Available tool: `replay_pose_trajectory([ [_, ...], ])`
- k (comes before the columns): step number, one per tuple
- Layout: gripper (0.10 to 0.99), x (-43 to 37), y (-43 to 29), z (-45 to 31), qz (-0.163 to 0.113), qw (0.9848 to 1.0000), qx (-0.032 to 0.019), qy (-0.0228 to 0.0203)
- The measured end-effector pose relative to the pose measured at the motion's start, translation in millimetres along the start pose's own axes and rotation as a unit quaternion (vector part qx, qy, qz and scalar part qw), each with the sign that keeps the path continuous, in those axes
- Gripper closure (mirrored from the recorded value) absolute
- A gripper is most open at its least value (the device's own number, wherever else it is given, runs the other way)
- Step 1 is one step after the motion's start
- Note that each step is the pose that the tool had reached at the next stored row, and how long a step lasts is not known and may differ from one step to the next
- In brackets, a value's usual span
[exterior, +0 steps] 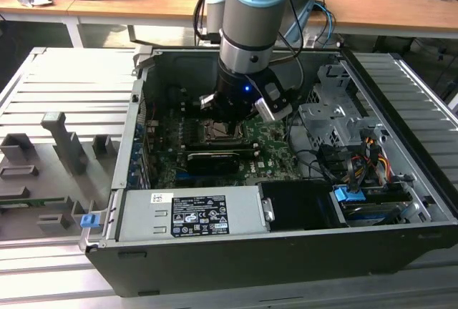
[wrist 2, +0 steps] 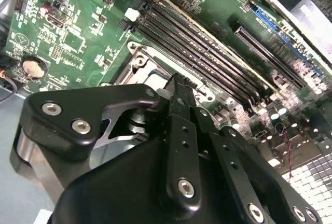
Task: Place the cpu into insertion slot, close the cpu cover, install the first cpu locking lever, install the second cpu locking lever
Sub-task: 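Install the second cpu locking lever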
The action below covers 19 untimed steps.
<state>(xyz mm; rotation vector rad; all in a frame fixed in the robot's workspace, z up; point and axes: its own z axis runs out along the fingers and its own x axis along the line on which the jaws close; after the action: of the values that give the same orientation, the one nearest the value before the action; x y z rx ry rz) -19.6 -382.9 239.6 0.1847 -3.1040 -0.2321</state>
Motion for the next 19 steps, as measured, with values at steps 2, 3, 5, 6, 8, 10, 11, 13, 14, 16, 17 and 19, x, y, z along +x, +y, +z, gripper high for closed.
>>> replay_pose_trajectory([
  [2, 0.980, -0.1, -0.1, 0.5, 0.000, 1.0000, -0.0002, 0.0000],
  [3, 0.980, -0.1, -0.1, 0.5, 0.000, 1.0000, -0.0002, 0.0000],
  [5, 0.980, -0.1, -0.2, 0.8, 0.000, 1.0000, -0.0002, 0.0000],
  [6, 0.980, -0.1, -0.2, 1.3, 0.000, 1.0000, -0.0002, -0.0001],
  [8, 0.980, 3.6, 0.0, 2.4, 0.001, 1.0000, -0.0004, -0.0003],
  [10, 0.980, 5.3, -1.2, 4.0, 0.001, 1.0000, -0.0068, -0.0010],
  [11, 0.980, 7.1, -1.5, 4.5, 0.001, 0.9999, -0.0110, -0.0015],
  [13, 0.980, 11.5, -1.5, 5.4, 0.001, 0.9999, -0.0161, -0.0021],
  [14, 0.980, 15.1, -1.2, 6.5, 0.001, 0.9999, -0.0169, -0.0022],
  [16, 0.980, 20.6, -1.1, 9.4, 0.001, 0.9999, -0.0169, -0.0022],
  [17, 0.980, 20.9, -1.4, 11.7, 0.001, 0.9999, -0.0168, -0.0021],
  [19, 0.980, 21.0, -1.8, 14.1, 0.001, 0.9999, -0.0169, -0.0022],
])
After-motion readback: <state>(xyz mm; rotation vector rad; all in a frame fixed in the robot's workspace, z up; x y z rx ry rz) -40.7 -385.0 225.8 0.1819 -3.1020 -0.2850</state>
